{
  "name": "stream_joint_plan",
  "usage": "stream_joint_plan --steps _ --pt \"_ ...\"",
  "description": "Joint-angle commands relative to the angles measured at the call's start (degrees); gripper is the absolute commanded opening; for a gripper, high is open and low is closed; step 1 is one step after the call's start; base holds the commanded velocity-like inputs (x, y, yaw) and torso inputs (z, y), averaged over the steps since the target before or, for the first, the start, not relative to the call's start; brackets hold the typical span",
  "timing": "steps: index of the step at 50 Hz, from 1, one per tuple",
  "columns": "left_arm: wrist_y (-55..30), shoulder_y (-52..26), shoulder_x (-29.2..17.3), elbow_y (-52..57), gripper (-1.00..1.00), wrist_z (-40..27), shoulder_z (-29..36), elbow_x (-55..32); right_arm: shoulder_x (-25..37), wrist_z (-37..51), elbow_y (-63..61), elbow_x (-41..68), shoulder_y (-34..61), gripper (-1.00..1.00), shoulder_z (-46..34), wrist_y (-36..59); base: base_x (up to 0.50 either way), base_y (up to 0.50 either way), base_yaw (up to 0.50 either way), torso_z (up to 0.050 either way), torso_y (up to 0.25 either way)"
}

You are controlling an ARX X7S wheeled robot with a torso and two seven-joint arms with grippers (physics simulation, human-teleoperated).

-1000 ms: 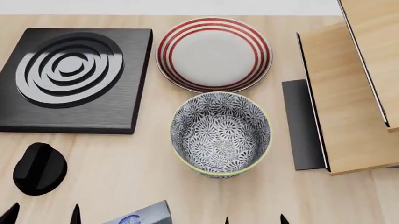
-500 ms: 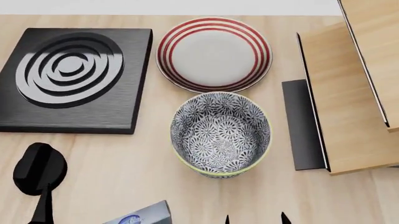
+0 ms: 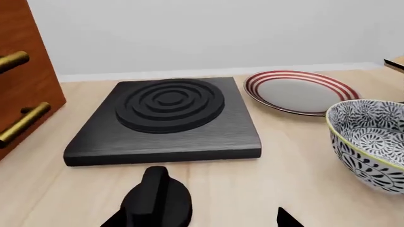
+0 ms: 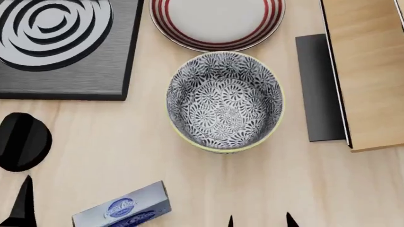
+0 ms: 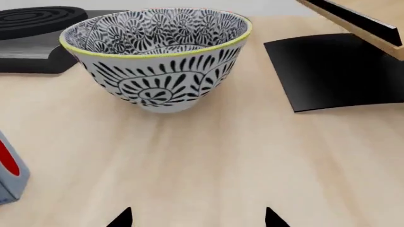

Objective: Pick up the cream cheese and put it in the bowl.

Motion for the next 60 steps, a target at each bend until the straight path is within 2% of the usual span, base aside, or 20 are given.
stream_joint_plan --steps 1,4,5,6,9,12,13,14,17,18,19,20,24,25,26,34,36,39,47,60 --pt "-3.9 -0.7 -2.2 1.7 1.0 1.0 -2.1 -7.0 0.4 0.5 -1.2 0.0 -0.3 1.0 -0.3 0.3 0.0 0.0 0.0 -0.018 -0.244" --pt "-3.4 0.0 -3.3 2.4 1.0 3.8 -3.6 -12.0 0.6 0.8 -1.9 -0.2 -0.5 1.0 -0.3 0.5 0.0 0.0 0.0 -0.012 -0.168" --pt "-4.0 -0.3 -3.3 3.3 1.0 1.3 -3.8 -9.8 0.7 0.8 -2.1 -0.1 -0.5 1.0 -0.3 0.6 0.0 0.0 0.0 0.0 0.0" --pt "-4.7 -0.7 -4.1 3.4 1.0 2.6 -4.2 -12.7 0.7 0.9 -2.2 -0.2 -0.6 1.0 -0.3 0.5 0.0 0.0 0.0 0.0 0.0" --pt "-7.6 -2.1 -5.8 5.0 1.0 0.8 -4.7 -14.5 0.9 0.9 -2.4 0.0 -0.7 1.0 -0.3 0.5 0.0 0.0 0.0 0.0 0.0" --pt "-10.5 -2.9 -8.6 7.3 1.0 -0.5 -7.4 -20.7 1.1 1.1 -3.0 -0.1 -0.8 1.0 -0.3 0.8 0.0 0.0 0.0 0.0 0.0" --pt "-12.6 -3.1 -12.0 9.9 1.0 -2.2 -9.9 -25.6 1.1 1.2 -3.2 -0.1 -0.7 1.0 -0.3 0.9 0.0 0.0 0.0 0.0 0.0" --pt "-12.7 -3.3 -12.2 10.0 1.0 -2.5 -10.0 -26.2 1.1 1.2 -3.2 -0.1 -0.7 1.0 -0.4 0.9 0.0 0.0 0.0 0.0 0.0" --pt "-9.2 -2.2 -19.9 11.2 1.0 -5.9 -13.0 -36.5 1.3 1.2 -3.5 -0.2 -0.8 1.0 -0.6 0.8 0.0 0.0 0.0 0.0 0.0" --pt "-8.3 -2.0 -20.7 11.2 1.0 -6.4 -12.5 -36.7 1.3 1.2 -3.5 -0.2 -0.7 1.0 -0.6 0.8 0.0 0.0 0.0 0.0 0.0" --pt "-7.8 -2.0 -24.4 11.1 1.0 -6.2 -13.9 -42.0 1.3 1.2 -3.5 -0.2 -0.7 1.0 -0.7 0.8 0.0 0.0 0.0 0.0 0.0" --pt "-7.3 -2.0 -24.9 11.1 1.0 -6.5 -13.8 -42.3 1.3 1.2 -3.5 -0.2 -0.7 1.0 -0.7 0.8 0.0 0.0 0.0 0.0 0.0" --pt "-4.8 0.6 -31.0 10.5 1.0 0.5 -18.3 -50.1 1.3 1.3 -3.8 -0.5 -0.7 1.0 -1.2 0.9 0.0 0.0 0.0 0.0 0.0" --pt "-3.4 1.6 -31.9 9.4 1.0 4.1 -20.4 -53.8 1.4 1.3 -4.2 -0.5 -0.8 1.0 -1.2 1.0 0.0 0.0 0.0 0.0 0.0" --pt "-4.3 4.0 -33.0 10.5 1.0 12.7 -21.1 -51.7 1.3 1.2 -3.6 -0.3 -0.4 1.0 -1.2 1.0 0.0 0.0 0.0 0.0 0.0" --pt "-2.9 3.1 -35.0 9.5 1.0 20.3 -21.1 -55.5 1.6 1.5 -4.6 -0.5 -0.9 1.0 -1.4 0.9 0.0 0.0 0.0 0.0 0.0" --pt "-1.5 0.6 -35.7 6.6 1.0 15.8 -19.0 -60.6 1.6 1.5 -4.6 -0.3 -0.9 1.0 -1.4 0.9 0.0 0.0 0.0 0.0 0.0" --pt "-2.1 1.1 -35.0 8.2 1.0 18.9 -19.4 -57.5 1.7 1.6 -4.6 -0.2 -0.9 1.0 -1.4 0.9 0.0 0.0 0.0 0.0 0.0" --pt "-4.0 -8.5 -34.8 7.5 1.0 17.0 -9.4 -57.7 1.9 1.7 -4.7 -0.1 -1.2 1.0 -1.3 0.5 0.0 0.0 0.0 0.0 0.0" --pt "-11.9 -26.5 -29.5 2.9 1.0 11.9 5.7 -57.7 2.3 1.9 -5.1 0.3 -1.6 1.0 -1.3 0.0 0.0 0.0 0.0 0.0 0.0"
